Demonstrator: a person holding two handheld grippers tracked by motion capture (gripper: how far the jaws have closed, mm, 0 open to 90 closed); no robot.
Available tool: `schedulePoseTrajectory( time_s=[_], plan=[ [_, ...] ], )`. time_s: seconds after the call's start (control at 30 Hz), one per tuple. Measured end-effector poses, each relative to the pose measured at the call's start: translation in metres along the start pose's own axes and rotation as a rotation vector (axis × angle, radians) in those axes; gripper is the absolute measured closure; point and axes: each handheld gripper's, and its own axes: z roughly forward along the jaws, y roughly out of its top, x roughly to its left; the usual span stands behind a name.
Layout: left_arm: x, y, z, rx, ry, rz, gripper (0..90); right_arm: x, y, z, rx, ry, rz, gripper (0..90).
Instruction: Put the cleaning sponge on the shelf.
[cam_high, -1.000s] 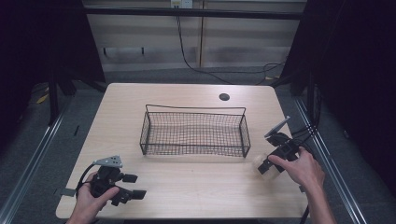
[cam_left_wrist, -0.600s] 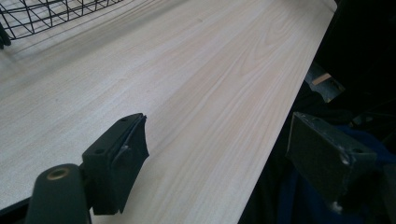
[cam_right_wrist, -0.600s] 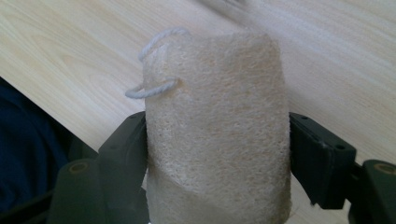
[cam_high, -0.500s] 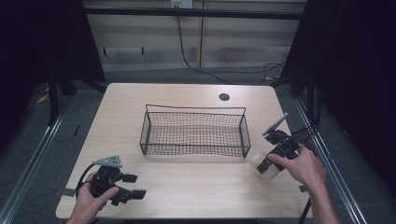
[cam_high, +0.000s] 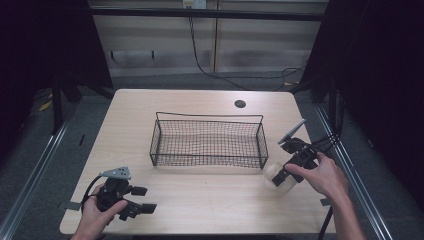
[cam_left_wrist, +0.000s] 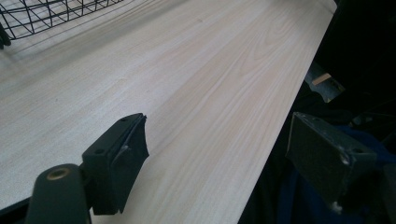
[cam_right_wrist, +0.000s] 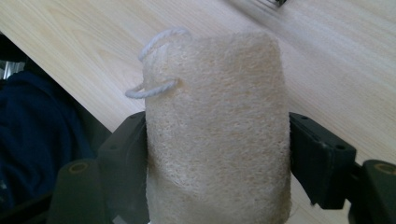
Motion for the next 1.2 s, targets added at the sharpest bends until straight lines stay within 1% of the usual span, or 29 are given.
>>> schedulePoseTrajectory(
  time_s=[0.13,0.3,0.37,0.47,0.5,0.57,0.77,0.8,0.83,0.93,0.97,1.07,1.13,1.17,1.2],
  plan=[
    [0.000,0.000,0.000,0.000,0.000,0.000,19.7,0.001,0.001,-0.001,0.005,-0.002,-0.001,26.8],
    [0.000,0.000,0.000,0.000,-0.005,0.000,19.7,0.006,0.003,-0.008,-0.015,-0.005,-0.011,26.8],
    [0.000,0.000,0.000,0.000,0.001,0.000,19.7,0.008,0.004,-0.011,-0.025,-0.009,-0.011,26.8],
    [0.000,0.000,0.000,0.000,-0.001,0.003,19.7,0.011,0.008,-0.012,-0.019,-0.011,-0.011,26.8],
    [0.000,0.000,0.000,0.001,0.000,0.003,19.7,0.013,0.010,-0.012,-0.014,-0.019,-0.015,26.8],
    [0.000,0.000,0.000,0.000,-0.002,0.001,19.7,0.016,0.014,-0.013,-0.013,-0.018,-0.023,26.8],
    [0.000,0.000,0.000,0.001,-0.004,0.002,19.7,0.026,0.023,-0.022,-0.029,-0.034,-0.042,26.8],
    [0.000,0.000,0.000,0.001,-0.004,0.002,19.7,0.026,0.023,-0.022,-0.029,-0.034,-0.042,26.8],
    [0.000,0.000,0.000,0.001,-0.006,0.002,19.7,0.028,0.025,-0.025,-0.036,-0.044,-0.047,26.8],
    [0.000,0.000,0.000,0.002,-0.005,0.002,19.7,0.029,0.027,-0.026,-0.045,-0.038,-0.049,26.8],
    [0.000,0.000,0.000,0.001,-0.004,0.002,19.7,0.031,0.029,-0.027,-0.041,-0.046,-0.049,26.8],
    [0.000,0.000,0.000,0.001,0.000,0.002,19.7,0.032,0.032,-0.028,-0.049,-0.045,-0.055,26.8],
    [0.000,0.000,0.000,0.001,-0.003,0.002,19.7,0.035,0.035,-0.030,-0.048,-0.054,-0.052,26.8],
    [0.000,0.000,0.000,0.001,-0.003,0.002,19.7,0.037,0.038,-0.031,-0.062,-0.055,-0.060,26.8],
    [0.000,0.000,0.000,0.001,-0.003,0.002,19.7,0.037,0.038,-0.031,-0.062,-0.055,-0.060,26.8]
  ],
)
